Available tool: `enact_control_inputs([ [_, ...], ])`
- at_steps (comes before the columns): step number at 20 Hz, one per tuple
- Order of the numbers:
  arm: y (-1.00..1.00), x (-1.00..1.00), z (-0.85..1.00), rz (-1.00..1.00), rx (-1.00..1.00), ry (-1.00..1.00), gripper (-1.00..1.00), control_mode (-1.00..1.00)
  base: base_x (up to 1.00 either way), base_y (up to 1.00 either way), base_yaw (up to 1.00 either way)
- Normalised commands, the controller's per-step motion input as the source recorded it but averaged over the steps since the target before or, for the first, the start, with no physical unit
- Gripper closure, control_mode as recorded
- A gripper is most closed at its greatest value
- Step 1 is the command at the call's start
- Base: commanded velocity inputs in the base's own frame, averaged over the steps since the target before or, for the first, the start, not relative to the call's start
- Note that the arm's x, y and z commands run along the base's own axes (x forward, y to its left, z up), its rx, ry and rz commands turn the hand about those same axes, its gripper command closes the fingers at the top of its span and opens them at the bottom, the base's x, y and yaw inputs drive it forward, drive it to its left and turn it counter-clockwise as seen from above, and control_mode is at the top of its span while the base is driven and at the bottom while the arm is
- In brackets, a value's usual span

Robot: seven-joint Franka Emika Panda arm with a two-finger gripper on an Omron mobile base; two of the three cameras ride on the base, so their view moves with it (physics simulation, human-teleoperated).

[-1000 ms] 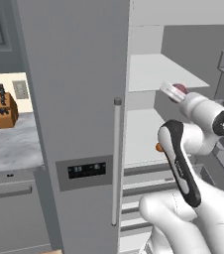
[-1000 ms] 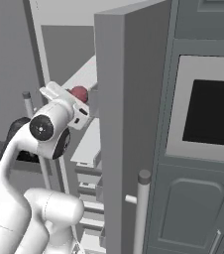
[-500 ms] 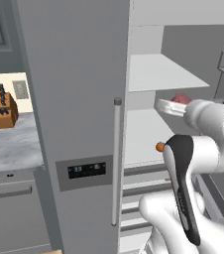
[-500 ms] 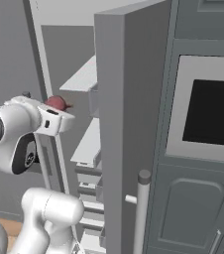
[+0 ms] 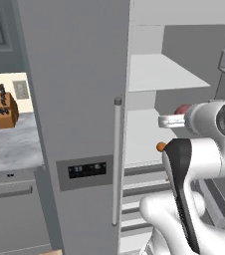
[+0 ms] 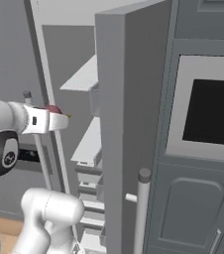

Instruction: Place the cold items (onion and tangerine) from the fridge in one tupperware on the dining counter. Place the warm items (hot dog and kebab skewer) in the stove area in another tupperware.

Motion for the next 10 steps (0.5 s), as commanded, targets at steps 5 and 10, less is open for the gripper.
enact_control_inputs([
  [5, 0.0, 0.0, 0.0, 0.0, 0.0, 0.0, 1.0, 1.0, -0.87, -0.01, 0.07],
  [10, 0.0, 0.0, 0.0, 0.0, 0.0, 0.0, 1.0, 1.0, -1.0, -0.16, 0.08],
])
